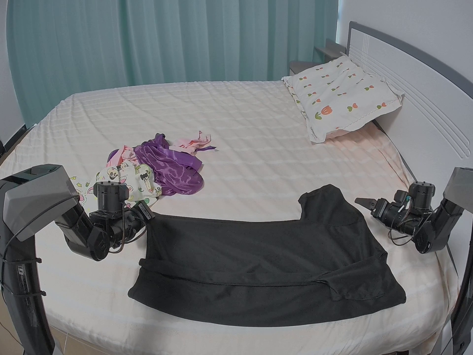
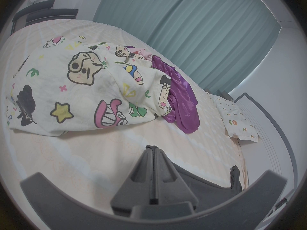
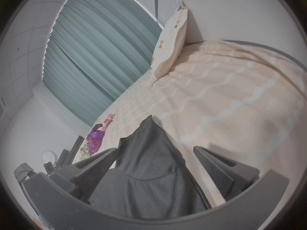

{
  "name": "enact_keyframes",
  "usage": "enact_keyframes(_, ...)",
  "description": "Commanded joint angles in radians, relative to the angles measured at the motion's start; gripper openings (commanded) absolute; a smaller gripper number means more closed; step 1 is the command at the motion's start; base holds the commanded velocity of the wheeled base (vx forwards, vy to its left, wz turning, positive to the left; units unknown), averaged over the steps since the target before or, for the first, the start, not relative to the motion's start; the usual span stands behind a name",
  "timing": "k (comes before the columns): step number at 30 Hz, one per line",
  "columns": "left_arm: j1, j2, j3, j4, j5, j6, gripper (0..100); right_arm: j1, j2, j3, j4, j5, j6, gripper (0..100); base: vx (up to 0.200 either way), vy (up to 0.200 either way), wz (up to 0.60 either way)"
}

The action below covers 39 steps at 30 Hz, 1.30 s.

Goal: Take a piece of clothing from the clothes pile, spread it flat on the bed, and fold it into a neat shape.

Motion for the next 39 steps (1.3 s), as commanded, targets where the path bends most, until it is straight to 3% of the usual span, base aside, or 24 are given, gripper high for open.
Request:
enact_keyframes(1, -0.001, -0.009, 0.018, 0.0, -0.001, -0.002, 0, 0.051, 0.07, -0.186, 0.148, 0.003, -0.008, 100, 0.0, 0.0, 0.0)
enact_keyframes(11, -0.003, -0.009, 0.023, -0.002, 0.0, -0.002, 0, 0.064, 0.123, -0.348, 0.322, 0.013, -0.008, 100, 0.0, 0.0, 0.0)
enact_keyframes(19, -0.004, -0.006, 0.021, -0.002, -0.001, -0.002, 0, 0.067, 0.131, -0.344, 0.337, 0.03, -0.008, 100, 0.0, 0.0, 0.0)
enact_keyframes(20, -0.004, -0.005, 0.023, -0.002, -0.001, -0.002, 0, 0.067, 0.131, -0.343, 0.339, 0.043, -0.006, 0, 0.0, 0.0, 0.0)
enact_keyframes(31, -0.004, -0.022, 0.023, 0.001, 0.0, -0.002, 0, 0.041, 0.119, -0.32, 0.323, 0.05, 0.014, 0, 0.0, 0.0, 0.0)
enact_keyframes(39, -0.004, -0.049, 0.036, 0.0, 0.002, 0.0, 0, 0.02, 0.05, -0.292, 0.319, 0.063, 0.074, 0, 0.0, 0.0, 0.0)
